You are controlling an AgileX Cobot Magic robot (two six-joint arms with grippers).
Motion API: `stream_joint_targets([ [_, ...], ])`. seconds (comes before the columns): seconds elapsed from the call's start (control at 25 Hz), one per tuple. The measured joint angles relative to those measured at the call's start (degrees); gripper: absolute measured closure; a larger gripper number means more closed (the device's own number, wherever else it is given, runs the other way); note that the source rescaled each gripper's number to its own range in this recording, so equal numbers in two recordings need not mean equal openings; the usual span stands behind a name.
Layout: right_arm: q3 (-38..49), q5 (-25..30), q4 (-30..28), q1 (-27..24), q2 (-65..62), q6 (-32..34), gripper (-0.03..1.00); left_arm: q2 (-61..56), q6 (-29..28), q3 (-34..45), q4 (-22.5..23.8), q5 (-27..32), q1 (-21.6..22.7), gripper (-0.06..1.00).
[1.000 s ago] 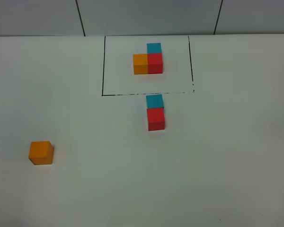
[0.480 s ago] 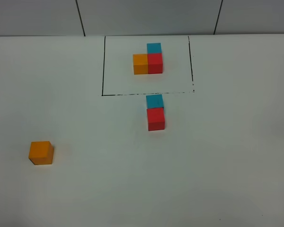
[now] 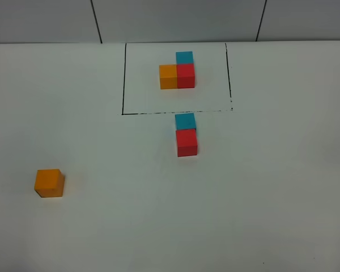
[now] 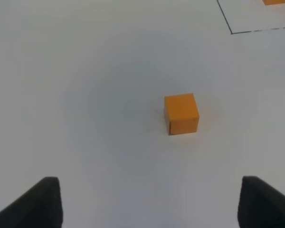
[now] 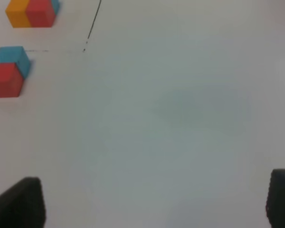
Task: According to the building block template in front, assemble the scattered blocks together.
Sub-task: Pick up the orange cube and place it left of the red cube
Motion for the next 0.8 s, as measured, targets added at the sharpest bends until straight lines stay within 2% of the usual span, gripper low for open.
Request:
stream_joint_targets([
  [0.36, 0.0, 0.0, 0.06, -0.18, 0.0, 0.0, 0.12, 0.0, 0.0, 0.0, 0.0, 0.0, 0.0, 0.23],
  [0.64, 0.0, 0.0, 0.06, -0.29, 0.0, 0.0, 0.25, 0.0, 0.0, 0.0, 0.0, 0.0, 0.0, 0.23],
  [0.8, 0.0, 0.0, 0.06, -0.29, 0.0, 0.0, 0.27, 0.0, 0.0, 0.0, 0.0, 0.0, 0.0, 0.23],
])
